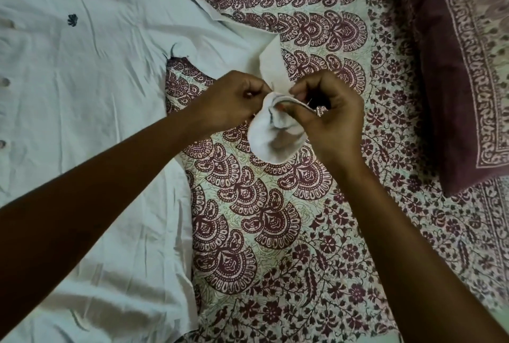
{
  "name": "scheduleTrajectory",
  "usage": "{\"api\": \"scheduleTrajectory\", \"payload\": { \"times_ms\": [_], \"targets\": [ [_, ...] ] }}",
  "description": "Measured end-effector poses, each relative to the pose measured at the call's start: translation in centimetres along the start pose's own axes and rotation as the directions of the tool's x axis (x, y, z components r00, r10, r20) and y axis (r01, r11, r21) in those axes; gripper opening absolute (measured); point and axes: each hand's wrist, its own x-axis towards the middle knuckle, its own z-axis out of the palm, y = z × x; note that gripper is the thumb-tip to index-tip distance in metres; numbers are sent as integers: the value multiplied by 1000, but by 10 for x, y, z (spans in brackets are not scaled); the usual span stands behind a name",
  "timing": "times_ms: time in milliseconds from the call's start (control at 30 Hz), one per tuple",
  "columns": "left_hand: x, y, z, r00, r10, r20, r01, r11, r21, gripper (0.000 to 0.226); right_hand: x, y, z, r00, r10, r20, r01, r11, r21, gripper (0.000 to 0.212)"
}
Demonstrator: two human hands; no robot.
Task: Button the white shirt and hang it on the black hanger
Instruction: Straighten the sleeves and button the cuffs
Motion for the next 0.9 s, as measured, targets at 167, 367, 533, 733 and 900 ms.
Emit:
{"api": "scheduleTrajectory", "payload": {
  "times_ms": [167, 367, 533, 733, 900],
  "targets": [
    [2, 2, 21, 959, -82, -270, 45, 989, -140, 14, -1, 2, 1, 995, 36, -88, -34, 999, 24, 19],
    [1, 9, 36, 862, -426, 276, 484, 526, -699, 52, -17, 2, 2, 846, 431, -314, -258, 846, 465, 21],
    [7, 20, 65, 960, -272, 71, 280, 915, -291, 48, -31, 12, -18, 605, 795, -42, -556, 460, 693, 37],
    [15, 14, 99, 974, -225, 40, 199, 750, -630, 60, -27, 31, -49, 555, 829, -64, -692, 503, 517, 44],
    [23, 1, 113, 911, -412, -28, 219, 540, -813, 51, -19, 45, -75, 412, 909, 68, -749, 296, 593, 32]
  ]
}}
